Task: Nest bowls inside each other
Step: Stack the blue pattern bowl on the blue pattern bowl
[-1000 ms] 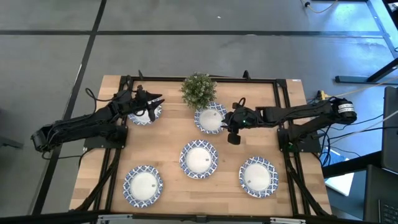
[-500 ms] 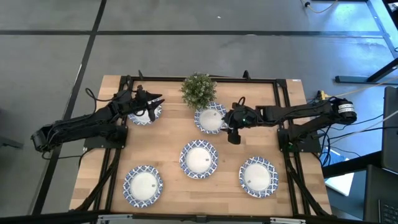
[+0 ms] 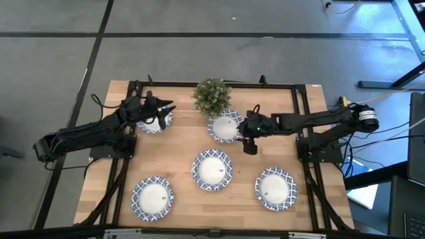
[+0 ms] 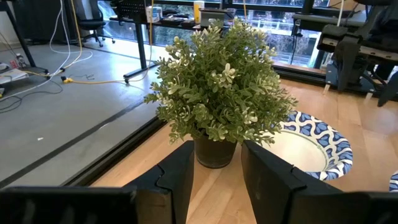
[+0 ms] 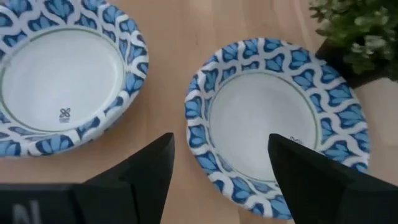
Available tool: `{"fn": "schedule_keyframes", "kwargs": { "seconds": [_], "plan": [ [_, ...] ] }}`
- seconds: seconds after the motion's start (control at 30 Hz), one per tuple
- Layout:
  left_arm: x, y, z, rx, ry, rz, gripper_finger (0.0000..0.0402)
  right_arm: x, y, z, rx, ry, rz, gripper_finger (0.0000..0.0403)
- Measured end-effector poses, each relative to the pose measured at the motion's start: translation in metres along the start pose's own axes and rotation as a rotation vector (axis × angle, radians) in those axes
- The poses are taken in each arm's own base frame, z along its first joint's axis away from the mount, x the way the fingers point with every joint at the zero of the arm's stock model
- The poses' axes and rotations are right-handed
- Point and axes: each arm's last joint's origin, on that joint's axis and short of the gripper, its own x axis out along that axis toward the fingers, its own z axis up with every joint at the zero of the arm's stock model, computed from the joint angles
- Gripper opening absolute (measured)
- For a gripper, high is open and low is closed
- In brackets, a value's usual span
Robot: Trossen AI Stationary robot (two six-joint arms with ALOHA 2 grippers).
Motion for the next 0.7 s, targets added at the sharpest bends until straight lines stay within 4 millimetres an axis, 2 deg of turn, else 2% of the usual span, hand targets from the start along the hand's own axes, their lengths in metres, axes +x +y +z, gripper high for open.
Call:
{"fn": "schedule_keyframes", "kwargs": {
  "seconds": [0.33,0.57,0.7],
  "plan": [
    [0.0,0.0,0.0,0.0,0.0,0.005,0.0128,0.029,0.003,-0.015,-0.059,0.139,0.015,0.0259],
    [0.0,0.0,0.0,0.0,0.0,0.005,0.0128,0.031,0.002,-0.012,-0.069,0.137,-0.047,0.0257],
    [0.0,0.0,0.0,0.0,0.0,0.005,0.0128,0.032,0.001,-0.008,-0.062,0.129,-0.042,0.0235]
  ]
}}
